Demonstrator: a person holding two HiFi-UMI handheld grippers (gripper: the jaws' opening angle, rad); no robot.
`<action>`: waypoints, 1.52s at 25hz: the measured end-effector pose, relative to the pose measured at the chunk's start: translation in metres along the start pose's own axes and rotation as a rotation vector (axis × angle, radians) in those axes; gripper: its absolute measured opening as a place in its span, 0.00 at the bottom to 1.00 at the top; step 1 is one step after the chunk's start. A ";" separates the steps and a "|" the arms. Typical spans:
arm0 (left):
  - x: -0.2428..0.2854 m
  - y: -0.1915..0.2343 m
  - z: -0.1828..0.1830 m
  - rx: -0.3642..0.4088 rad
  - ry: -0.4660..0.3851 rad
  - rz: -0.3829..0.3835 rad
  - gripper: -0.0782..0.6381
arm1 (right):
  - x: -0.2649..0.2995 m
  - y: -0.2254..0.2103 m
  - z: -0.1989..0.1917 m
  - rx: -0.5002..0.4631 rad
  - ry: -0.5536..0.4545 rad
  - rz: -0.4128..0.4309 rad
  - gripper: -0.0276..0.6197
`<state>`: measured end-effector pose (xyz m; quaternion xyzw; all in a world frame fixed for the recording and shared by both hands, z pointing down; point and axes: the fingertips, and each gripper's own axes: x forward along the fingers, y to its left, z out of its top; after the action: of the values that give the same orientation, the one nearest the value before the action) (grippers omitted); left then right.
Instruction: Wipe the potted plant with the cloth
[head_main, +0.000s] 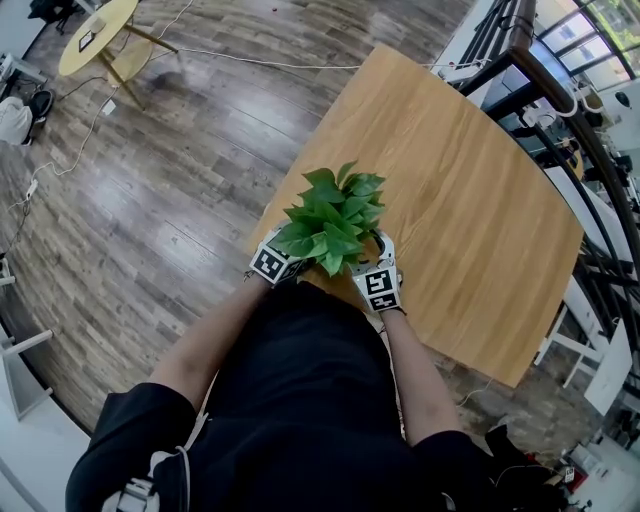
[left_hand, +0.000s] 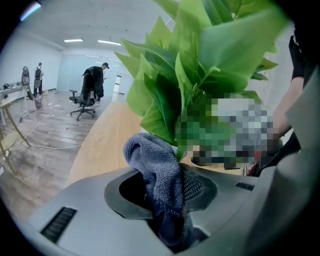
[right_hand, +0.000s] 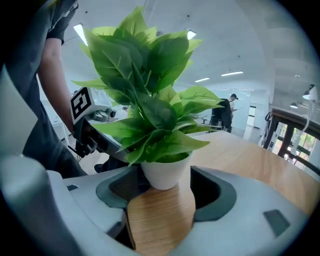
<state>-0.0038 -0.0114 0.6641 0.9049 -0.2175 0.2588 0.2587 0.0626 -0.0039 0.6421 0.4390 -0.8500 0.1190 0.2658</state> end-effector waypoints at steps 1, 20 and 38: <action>0.002 -0.001 -0.001 -0.006 -0.004 -0.006 0.32 | 0.004 0.002 0.001 -0.015 0.003 0.018 0.52; 0.006 -0.027 -0.015 0.013 0.025 -0.052 0.32 | 0.016 0.007 0.007 0.033 0.008 -0.009 0.52; -0.006 -0.001 -0.001 -0.077 -0.028 -0.001 0.32 | 0.007 -0.004 -0.008 0.023 0.024 0.014 0.52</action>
<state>-0.0083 -0.0087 0.6608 0.8979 -0.2306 0.2374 0.2903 0.0653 -0.0077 0.6525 0.4345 -0.8484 0.1360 0.2699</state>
